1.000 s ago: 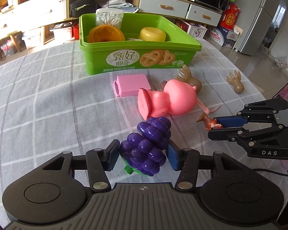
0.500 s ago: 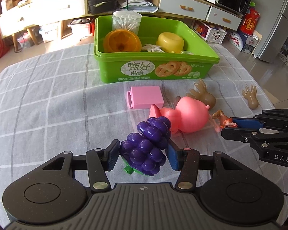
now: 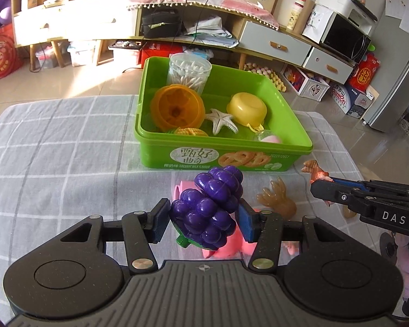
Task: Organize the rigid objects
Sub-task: 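Carry the grapes and orange figurine over the green bin with both grippers, then open the left gripper to drop the grapes while the right releases the figurine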
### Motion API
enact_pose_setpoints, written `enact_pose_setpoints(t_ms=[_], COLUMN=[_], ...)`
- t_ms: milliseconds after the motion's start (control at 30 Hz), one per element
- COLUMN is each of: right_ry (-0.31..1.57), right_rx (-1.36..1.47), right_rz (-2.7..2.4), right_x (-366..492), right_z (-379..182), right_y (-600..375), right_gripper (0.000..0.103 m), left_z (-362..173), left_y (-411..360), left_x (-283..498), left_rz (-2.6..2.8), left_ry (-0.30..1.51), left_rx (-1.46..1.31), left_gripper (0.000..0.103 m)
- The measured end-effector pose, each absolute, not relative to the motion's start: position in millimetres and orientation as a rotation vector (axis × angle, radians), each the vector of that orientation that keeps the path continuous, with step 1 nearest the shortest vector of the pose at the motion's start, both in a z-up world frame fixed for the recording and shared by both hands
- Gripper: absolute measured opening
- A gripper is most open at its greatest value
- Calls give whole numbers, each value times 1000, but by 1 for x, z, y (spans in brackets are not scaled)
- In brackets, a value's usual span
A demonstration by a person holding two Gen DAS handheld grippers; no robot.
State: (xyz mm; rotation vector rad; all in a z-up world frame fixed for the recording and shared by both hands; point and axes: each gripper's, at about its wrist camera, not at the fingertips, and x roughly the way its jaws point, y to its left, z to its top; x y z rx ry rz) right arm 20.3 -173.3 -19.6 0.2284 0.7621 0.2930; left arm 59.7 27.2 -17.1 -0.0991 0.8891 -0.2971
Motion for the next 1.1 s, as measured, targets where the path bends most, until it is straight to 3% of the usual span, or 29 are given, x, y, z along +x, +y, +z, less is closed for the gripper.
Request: enact_pose_setpoints(t_ms=[433, 1100], right_ry=[728, 707], right_rx=[410, 176], right_rz=[246, 247], right_x=[74, 142], right_z=[-14, -39], right_y=[-213, -209], right_gripper=[2, 3], left_z=[-2, -42], left_y=[-1, -50], left_x=[109, 180], left_rz=[-344, -421], left_ry=[877, 964], left_rx=[-107, 57], left_gripper=[53, 52])
